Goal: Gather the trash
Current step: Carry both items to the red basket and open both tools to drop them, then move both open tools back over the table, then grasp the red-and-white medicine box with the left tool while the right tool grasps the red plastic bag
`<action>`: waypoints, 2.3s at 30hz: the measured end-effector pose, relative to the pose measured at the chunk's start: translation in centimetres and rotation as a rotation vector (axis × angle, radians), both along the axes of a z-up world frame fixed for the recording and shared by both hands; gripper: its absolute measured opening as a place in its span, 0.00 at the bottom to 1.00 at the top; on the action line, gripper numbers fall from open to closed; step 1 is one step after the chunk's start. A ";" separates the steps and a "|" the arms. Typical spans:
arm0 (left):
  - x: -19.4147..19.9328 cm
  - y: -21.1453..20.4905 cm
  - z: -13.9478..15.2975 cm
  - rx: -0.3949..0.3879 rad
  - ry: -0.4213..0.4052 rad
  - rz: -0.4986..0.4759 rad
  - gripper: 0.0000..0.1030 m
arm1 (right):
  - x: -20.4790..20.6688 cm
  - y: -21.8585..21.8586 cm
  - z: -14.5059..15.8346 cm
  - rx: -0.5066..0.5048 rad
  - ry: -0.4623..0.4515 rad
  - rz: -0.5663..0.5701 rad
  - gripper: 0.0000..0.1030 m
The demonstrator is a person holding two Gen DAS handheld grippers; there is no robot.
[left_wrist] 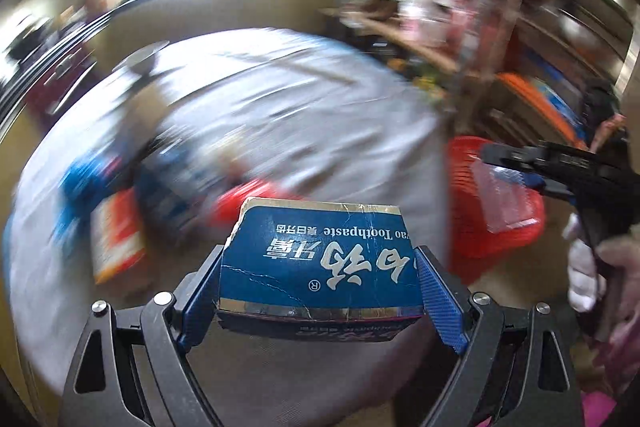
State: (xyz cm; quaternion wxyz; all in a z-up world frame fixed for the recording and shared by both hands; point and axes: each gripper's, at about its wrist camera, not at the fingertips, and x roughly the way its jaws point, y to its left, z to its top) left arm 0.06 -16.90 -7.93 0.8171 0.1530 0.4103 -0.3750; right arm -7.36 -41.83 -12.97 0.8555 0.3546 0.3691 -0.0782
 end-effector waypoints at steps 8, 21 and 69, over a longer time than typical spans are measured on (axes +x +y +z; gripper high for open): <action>-3.1 -14.9 0.3 -0.009 0.011 -0.330 0.88 | -7.6 -9.7 0.2 -0.030 -0.021 -0.291 0.60; -0.9 -26.1 -3.4 -0.043 0.170 -0.433 0.88 | -11.3 -16.4 -2.3 0.058 -0.056 -0.444 0.69; 13.4 14.6 -4.1 0.004 0.098 0.444 0.88 | 13.3 14.8 0.3 -0.135 -0.019 0.449 0.70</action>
